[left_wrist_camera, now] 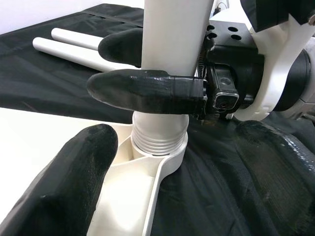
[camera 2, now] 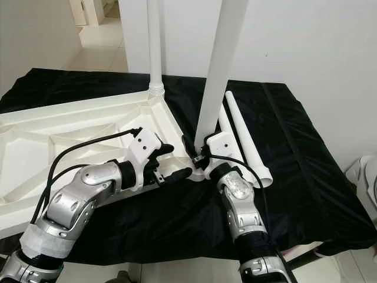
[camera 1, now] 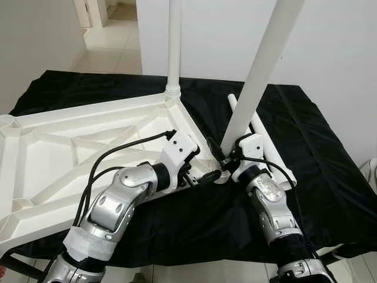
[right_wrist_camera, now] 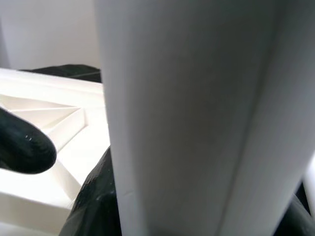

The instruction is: Building children table

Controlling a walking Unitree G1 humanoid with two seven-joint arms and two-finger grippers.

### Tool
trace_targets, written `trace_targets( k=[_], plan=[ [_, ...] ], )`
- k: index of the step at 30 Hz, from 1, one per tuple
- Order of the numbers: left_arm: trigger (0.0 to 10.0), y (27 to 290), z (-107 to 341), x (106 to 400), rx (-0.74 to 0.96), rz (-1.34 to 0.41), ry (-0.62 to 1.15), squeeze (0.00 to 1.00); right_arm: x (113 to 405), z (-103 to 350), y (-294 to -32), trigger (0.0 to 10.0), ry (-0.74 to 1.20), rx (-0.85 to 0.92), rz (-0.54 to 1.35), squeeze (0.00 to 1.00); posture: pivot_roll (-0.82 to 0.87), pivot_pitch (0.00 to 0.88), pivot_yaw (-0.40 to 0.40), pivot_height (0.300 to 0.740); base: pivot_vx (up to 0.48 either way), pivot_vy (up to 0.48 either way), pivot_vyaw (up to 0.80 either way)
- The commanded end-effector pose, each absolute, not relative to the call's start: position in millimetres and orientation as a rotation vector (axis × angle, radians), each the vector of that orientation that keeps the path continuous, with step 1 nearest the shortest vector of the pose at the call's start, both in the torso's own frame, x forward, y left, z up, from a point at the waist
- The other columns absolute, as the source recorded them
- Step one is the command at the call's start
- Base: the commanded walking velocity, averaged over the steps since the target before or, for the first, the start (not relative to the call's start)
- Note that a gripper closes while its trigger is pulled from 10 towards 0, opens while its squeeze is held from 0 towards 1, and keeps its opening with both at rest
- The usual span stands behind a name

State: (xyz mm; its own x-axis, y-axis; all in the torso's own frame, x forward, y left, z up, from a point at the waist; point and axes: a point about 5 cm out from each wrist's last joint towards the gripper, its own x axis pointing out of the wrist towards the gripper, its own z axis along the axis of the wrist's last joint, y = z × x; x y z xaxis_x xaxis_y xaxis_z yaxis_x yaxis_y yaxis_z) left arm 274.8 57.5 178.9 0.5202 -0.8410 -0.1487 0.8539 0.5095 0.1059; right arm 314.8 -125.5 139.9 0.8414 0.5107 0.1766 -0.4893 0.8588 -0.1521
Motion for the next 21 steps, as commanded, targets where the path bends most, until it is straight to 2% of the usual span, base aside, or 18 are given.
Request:
trace_targets(
  k=[1,10,21],
  plan=[
    [10.0,58.9,181.7,274.7,0.170,-0.994,0.076,0.00,312.7,112.2,-130.8,10.0,-0.056,-0.097,0.535,0.00,0.11,0.012,-0.030,0.740,0.000,0.000,0.00],
    [10.0,59.4,183.7,274.9,0.170,-0.992,0.073,0.00,311.7,112.3,-131.0,10.0,-0.068,-0.102,0.567,0.00,0.11,0.023,-0.028,0.740,0.000,0.000,0.00],
    [10.0,61.6,185.4,276.2,0.168,-0.983,0.073,0.00,313.3,115.9,-135.3,10.0,-0.057,0.025,0.557,0.00,0.11,0.032,-0.024,0.740,0.000,0.000,0.00]
  ],
)
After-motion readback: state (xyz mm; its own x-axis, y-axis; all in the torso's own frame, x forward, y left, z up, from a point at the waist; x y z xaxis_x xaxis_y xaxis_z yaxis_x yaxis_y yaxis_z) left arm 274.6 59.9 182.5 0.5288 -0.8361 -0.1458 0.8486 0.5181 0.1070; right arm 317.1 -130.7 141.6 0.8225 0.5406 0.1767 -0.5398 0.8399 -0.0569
